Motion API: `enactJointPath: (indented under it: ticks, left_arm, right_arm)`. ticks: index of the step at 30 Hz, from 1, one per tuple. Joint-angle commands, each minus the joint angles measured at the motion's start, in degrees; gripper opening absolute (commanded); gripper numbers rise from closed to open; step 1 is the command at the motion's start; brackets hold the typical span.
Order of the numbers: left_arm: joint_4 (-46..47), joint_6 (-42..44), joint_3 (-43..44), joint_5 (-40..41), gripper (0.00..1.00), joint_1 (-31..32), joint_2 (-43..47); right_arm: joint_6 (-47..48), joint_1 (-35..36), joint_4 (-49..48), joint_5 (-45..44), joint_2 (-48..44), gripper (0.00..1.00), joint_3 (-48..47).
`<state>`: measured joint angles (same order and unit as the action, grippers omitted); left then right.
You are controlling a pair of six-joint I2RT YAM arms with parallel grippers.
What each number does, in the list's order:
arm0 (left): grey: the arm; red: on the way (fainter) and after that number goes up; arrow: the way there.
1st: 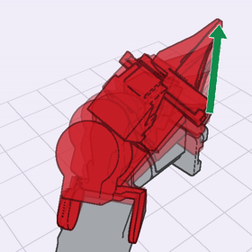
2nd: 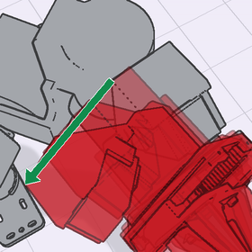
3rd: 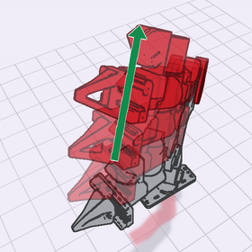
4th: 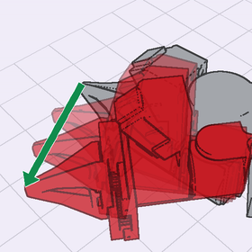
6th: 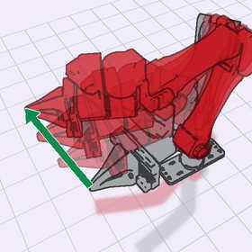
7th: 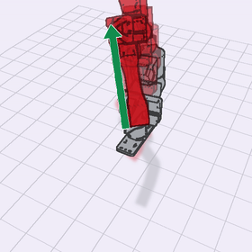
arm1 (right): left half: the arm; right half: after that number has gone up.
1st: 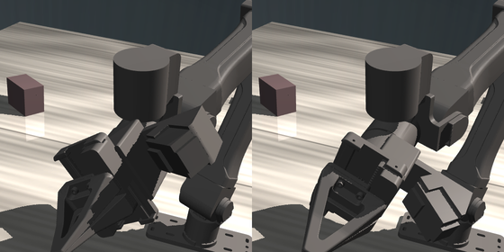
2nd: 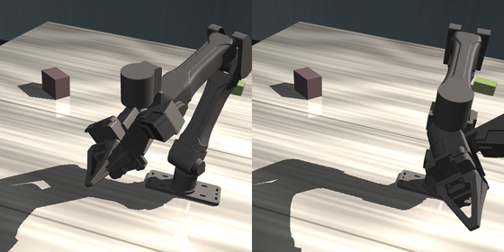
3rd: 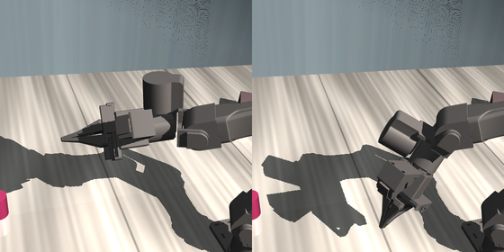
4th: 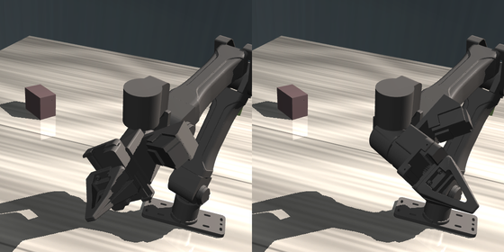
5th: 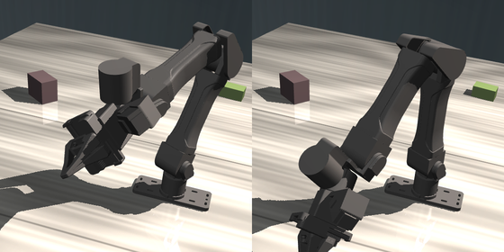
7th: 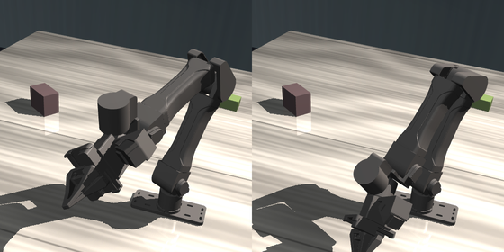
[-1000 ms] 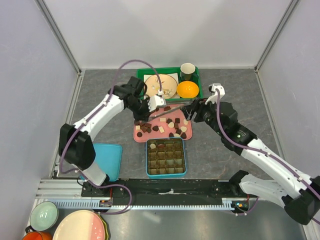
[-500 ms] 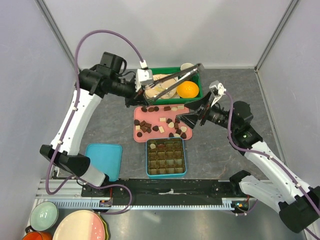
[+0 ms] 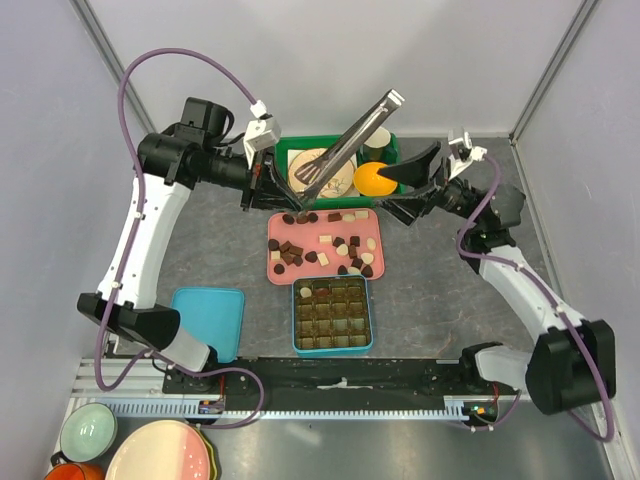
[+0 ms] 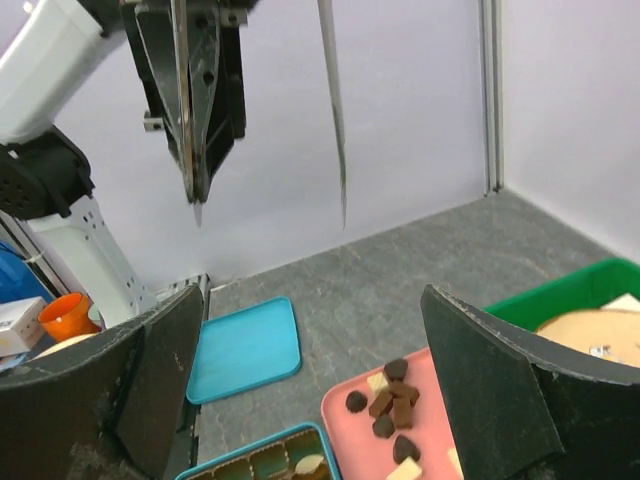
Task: Pack the chocolate
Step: Pick up the clamp from the plate.
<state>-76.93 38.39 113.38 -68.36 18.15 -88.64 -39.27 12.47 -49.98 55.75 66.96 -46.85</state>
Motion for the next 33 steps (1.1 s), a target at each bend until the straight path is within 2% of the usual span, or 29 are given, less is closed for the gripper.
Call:
enactJointPath:
  ticks: [1, 2, 5, 9, 17, 33]
  left_arm:
    - [-11.14, -4.55, -1.05, -8.02, 0.01, 0.83, -1.27]
    - [-11.23, -4.38, -1.67, -7.85, 0.01, 1.01, -1.27]
    - [-11.23, -3.41, -3.77, -6.88, 0.01, 1.79, -0.92]
    - [-11.14, -2.89, -5.28, -6.09, 0.01, 2.94, -1.62]
    - [-11.14, -2.27, -5.80, -5.12, 0.01, 3.82, -2.15]
    - [-11.05, -2.27, -5.28, -4.94, 0.02, 4.17, -1.80]
  right_arm:
    - [-13.26, -1.92, -23.03, 5.33, 7.37, 0.98, -5.26]
    - [-16.34, -2.27, -30.63, 5.69, 8.79, 0.98, -6.57]
    - [-27.95, -3.59, -44.45, 5.78, 14.06, 0.98, -9.65]
    - [-35.52, -3.86, -50.82, 5.34, 19.78, 0.98, -14.58]
    - [-35.27, -1.40, -50.75, 5.95, 20.58, 0.98, -17.49]
    - [-32.72, 1.68, -50.75, 5.95, 13.20, 0.98, -13.18]
